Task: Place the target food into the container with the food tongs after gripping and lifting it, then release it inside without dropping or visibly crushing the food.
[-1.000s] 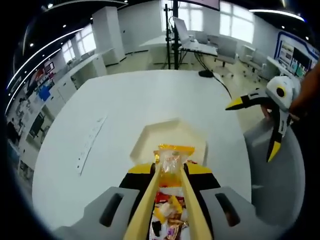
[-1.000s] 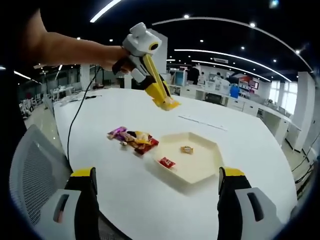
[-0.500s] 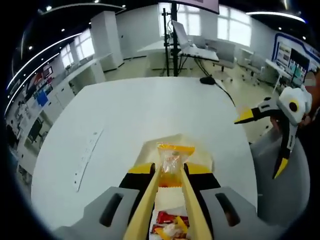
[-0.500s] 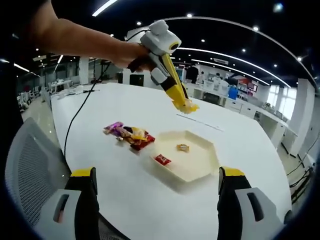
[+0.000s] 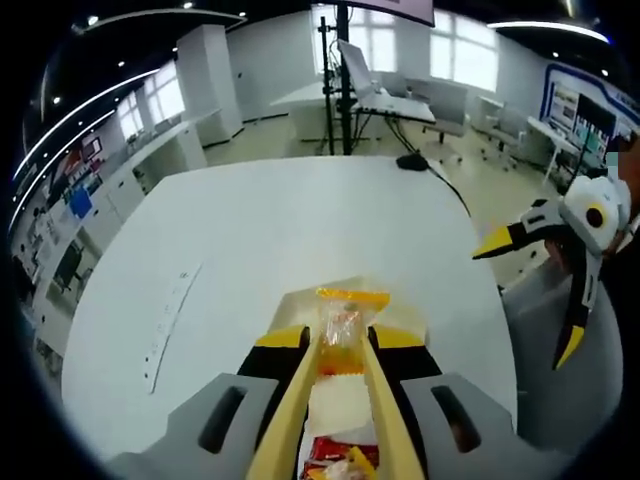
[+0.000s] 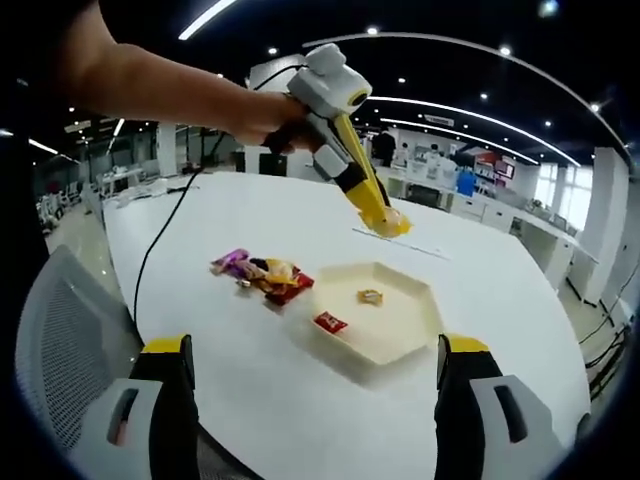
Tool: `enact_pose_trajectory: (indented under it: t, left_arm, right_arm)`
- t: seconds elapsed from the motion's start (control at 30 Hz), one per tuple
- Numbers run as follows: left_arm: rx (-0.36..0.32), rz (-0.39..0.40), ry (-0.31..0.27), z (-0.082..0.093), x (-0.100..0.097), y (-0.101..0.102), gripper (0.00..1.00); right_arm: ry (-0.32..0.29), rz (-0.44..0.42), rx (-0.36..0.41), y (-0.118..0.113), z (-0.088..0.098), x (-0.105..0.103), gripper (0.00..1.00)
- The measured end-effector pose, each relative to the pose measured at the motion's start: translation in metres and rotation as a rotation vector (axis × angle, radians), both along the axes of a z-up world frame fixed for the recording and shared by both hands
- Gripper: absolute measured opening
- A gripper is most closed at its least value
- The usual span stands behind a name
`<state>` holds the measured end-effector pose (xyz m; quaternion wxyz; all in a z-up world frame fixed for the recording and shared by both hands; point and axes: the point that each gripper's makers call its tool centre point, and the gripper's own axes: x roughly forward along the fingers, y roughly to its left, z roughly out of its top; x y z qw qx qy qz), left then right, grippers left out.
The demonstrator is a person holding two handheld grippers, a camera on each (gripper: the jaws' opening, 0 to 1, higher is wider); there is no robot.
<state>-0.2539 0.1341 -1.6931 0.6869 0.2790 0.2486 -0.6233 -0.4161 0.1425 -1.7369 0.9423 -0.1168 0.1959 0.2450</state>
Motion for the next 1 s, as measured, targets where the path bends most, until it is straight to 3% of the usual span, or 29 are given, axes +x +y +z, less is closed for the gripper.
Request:
enact_pose_trajectory:
  t: [0.3, 0.33, 0.37, 0.43, 0.67, 1.0]
  left_arm:
    - [-0.018, -0.003, -0.012, 0.002, 0.004, -0.007, 0.21]
    - [-0.025, -0.008, -0.065, 0.004, 0.01, -0.008, 0.21]
    - [-0.032, -0.003, -0.08, 0.005, 0.012, -0.008, 0.22]
    - [-0.038, -0.003, -0.031, 0.004, 0.008, -0.007, 0.22]
    - [-0.047, -0.019, -0.078, 0.009, 0.01, -0.009, 0.25]
    - [-0.068, 0.011, -0.074, 0.021, 0.011, 0.005, 0.26]
  right_arm:
    - [0.004, 0.001, -0.008, 0.0, 0.0, 0.0, 0.97]
    - [0.003, 0.0, -0.007, -0.001, 0.0, 0.0, 0.97]
    - [0.003, 0.001, -0.005, -0.001, 0.0, 0.0, 0.97]
    - [0.001, -0.001, -0.002, -0.001, 0.001, 0.0, 0.98]
    - [0.0, -0.001, 0.0, -0.001, 0.001, 0.001, 0.98]
    - [-0.001, -0.002, 0.0, -0.001, 0.001, 0.001, 0.98]
